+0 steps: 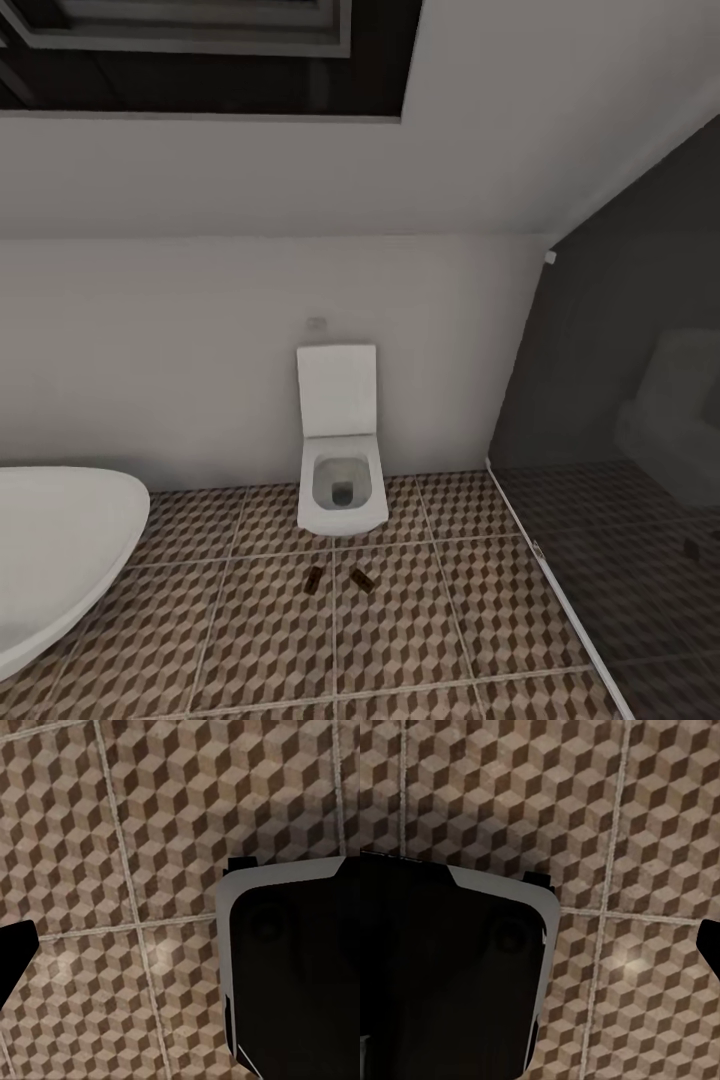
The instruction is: Take the four mousetraps from the cabinet in the bathroom and place them on the bathroom floor. Make sure all four end up on the same floor surface, and ensure that at least two of them are either under or directly next to the same bathroom sink.
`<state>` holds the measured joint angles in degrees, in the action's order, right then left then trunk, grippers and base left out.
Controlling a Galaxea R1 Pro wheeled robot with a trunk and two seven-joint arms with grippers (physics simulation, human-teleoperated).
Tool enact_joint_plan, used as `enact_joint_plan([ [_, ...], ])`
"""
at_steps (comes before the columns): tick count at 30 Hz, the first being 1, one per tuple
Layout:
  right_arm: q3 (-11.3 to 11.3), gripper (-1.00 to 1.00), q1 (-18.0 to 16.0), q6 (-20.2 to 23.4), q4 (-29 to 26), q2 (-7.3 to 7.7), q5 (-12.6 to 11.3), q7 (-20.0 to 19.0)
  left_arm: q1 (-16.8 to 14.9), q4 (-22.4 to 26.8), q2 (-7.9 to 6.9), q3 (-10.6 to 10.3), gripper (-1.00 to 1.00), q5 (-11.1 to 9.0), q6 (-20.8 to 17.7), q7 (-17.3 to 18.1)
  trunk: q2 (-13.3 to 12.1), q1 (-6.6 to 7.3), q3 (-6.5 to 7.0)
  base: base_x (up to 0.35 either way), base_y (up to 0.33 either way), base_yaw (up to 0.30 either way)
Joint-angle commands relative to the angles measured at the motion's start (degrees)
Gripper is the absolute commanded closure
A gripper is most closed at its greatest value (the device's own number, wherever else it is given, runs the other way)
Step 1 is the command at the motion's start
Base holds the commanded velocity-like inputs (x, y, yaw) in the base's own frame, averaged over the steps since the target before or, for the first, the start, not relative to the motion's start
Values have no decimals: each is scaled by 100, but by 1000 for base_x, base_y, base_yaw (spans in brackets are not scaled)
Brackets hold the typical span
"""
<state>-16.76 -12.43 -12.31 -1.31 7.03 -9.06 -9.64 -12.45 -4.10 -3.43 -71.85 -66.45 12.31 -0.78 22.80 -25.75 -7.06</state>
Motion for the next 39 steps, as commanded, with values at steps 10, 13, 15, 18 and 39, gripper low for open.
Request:
enact_joint_plan([
  [10,-38,-100,-5,-37,-23,-17,-68,-29,-3,-12,-30,-41,-100,-10,42,-7,11,-3,-12,0,0,0],
  [13,-38,-100,-5,-40,-25,-51,-65,-29,-3,-9,-34,-45,-100,-9,51,-9,11,-3,-12,0,0,0],
  [15,-38,-100,-5,-41,-26,-70,-64,-29,0,-7,-34,-44,-100,-9,55,-9,11,-3,-12,0,0,0],
  [18,-38,-100,-5,-39,-27,-101,-67,-29,0,-5,-35,-47,-100,-8,55,-6,11,-3,-12,0,0,0],
  [39,-38,-100,-5,-40,-28,-173,-66,-29,2,-5,-35,-48,-100,-7,61,-9,11,-3,-12,0,0,0],
])
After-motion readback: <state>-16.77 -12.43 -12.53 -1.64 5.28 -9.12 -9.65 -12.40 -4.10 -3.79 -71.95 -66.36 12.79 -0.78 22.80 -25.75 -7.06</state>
